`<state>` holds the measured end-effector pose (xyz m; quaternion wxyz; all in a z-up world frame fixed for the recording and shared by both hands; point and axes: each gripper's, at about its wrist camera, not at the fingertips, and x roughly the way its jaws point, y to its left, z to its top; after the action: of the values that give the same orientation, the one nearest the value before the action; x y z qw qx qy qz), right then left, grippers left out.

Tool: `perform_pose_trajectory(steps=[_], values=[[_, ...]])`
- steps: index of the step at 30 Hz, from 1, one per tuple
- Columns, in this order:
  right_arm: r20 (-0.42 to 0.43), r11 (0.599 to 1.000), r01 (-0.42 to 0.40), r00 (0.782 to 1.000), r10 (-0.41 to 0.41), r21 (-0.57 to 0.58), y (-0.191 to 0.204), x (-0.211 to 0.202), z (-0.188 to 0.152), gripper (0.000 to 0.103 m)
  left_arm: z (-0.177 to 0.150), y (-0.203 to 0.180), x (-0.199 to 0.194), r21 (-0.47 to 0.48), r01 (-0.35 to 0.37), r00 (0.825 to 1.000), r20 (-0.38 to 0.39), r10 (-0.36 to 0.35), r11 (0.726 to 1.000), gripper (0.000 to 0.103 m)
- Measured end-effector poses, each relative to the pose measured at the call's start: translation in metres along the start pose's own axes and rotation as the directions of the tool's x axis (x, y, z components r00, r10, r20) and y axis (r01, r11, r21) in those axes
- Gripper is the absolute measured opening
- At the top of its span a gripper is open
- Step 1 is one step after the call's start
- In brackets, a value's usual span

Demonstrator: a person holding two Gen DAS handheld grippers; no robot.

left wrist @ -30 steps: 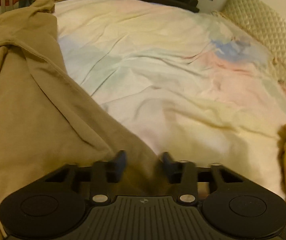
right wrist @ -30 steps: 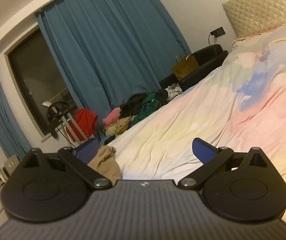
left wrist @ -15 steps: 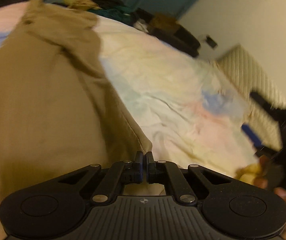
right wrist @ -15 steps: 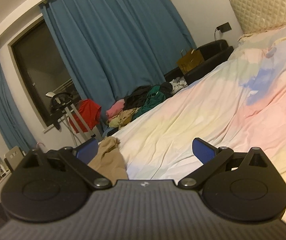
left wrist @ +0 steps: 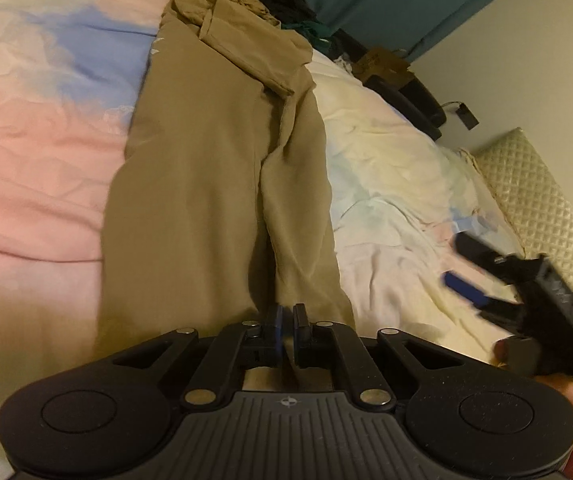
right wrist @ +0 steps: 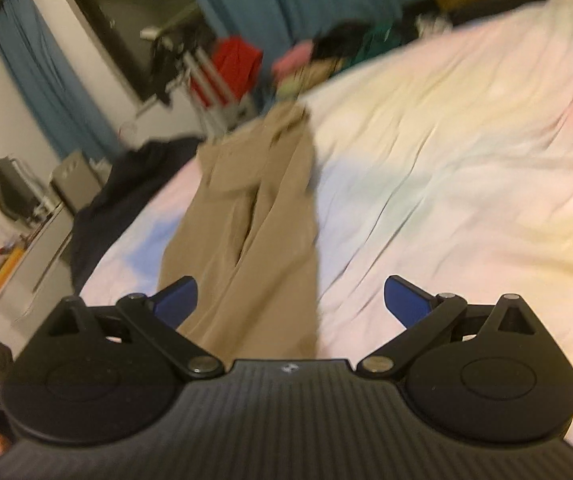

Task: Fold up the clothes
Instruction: 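Grasp the hem beside the left tool with the right tool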

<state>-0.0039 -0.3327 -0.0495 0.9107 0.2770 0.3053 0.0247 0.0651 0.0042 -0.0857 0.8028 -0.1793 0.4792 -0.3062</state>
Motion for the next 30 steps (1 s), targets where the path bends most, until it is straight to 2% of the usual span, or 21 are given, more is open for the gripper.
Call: perform_pose_trajectory(steps=[1,2,3,4,6,10,11,14,17,20,23,27,30], values=[[-0.039,1.0,-0.02,0.999,0.021,0.023,0.0,0.007,-0.003,0.097,0.0,0.003,-0.004,-0.013,-0.001,1.0,0.006,0.001,1.0,0.011],[-0.083,0.998,-0.037,0.996,0.041,0.049,0.0,0.014,-0.006,0.09,-0.002,0.007,-0.008,-0.03,-0.004,1.0,0.018,0.004,1.0,0.013],[-0.13,0.996,-0.041,0.99,0.051,0.076,-0.002,0.023,-0.01,0.075,-0.001,0.014,-0.016,-0.051,-0.012,0.999,0.039,0.014,0.999,0.017],[-0.157,0.996,-0.033,0.986,0.047,0.088,-0.003,0.028,-0.012,0.069,-0.002,0.019,-0.02,-0.071,-0.028,0.998,0.06,0.032,0.997,0.022],[-0.211,0.994,-0.017,0.977,0.04,0.111,-0.005,0.038,-0.016,0.07,0.0,0.035,-0.033,-0.12,-0.09,0.99,0.099,0.102,0.989,0.041],[-0.318,0.988,0.021,0.948,0.03,0.154,-0.01,0.058,-0.024,0.069,0.003,0.059,-0.04,-0.198,-0.174,0.972,0.12,0.2,0.965,0.046],[-0.339,0.986,0.027,0.94,0.031,0.165,-0.011,0.062,-0.025,0.069,0.003,0.063,-0.038,-0.21,-0.191,0.969,0.115,0.218,0.959,0.047],[-0.37,0.978,0.015,0.927,0.065,0.209,-0.017,0.068,-0.027,0.069,0.005,0.067,-0.025,-0.217,-0.193,0.976,0.059,0.21,0.957,0.047],[-0.391,0.968,-0.019,0.912,0.12,0.252,-0.021,0.072,-0.028,0.069,0.001,0.061,-0.013,-0.171,-0.105,0.994,0.006,0.107,0.98,0.048],[-0.419,0.945,-0.08,0.882,0.215,0.316,-0.021,0.068,-0.034,0.061,-0.003,0.05,-0.005,-0.128,-0.029,0.999,-0.029,0.025,0.991,0.048],[-0.432,0.945,-0.09,0.873,0.227,0.316,-0.016,0.064,-0.037,0.058,-0.007,0.052,-0.008,-0.15,-0.023,0.999,-0.031,0.018,0.988,0.048],[-0.475,0.962,-0.048,0.862,0.176,0.269,-0.012,0.062,-0.039,0.053,-0.013,0.063,-0.01,-0.205,-0.128,0.991,-0.071,0.116,0.97,0.044],[-0.503,0.978,-0.027,0.854,0.131,0.209,-0.003,0.063,-0.042,0.052,-0.017,0.068,-0.012,-0.24,-0.14,0.989,-0.09,0.121,0.961,0.044]])
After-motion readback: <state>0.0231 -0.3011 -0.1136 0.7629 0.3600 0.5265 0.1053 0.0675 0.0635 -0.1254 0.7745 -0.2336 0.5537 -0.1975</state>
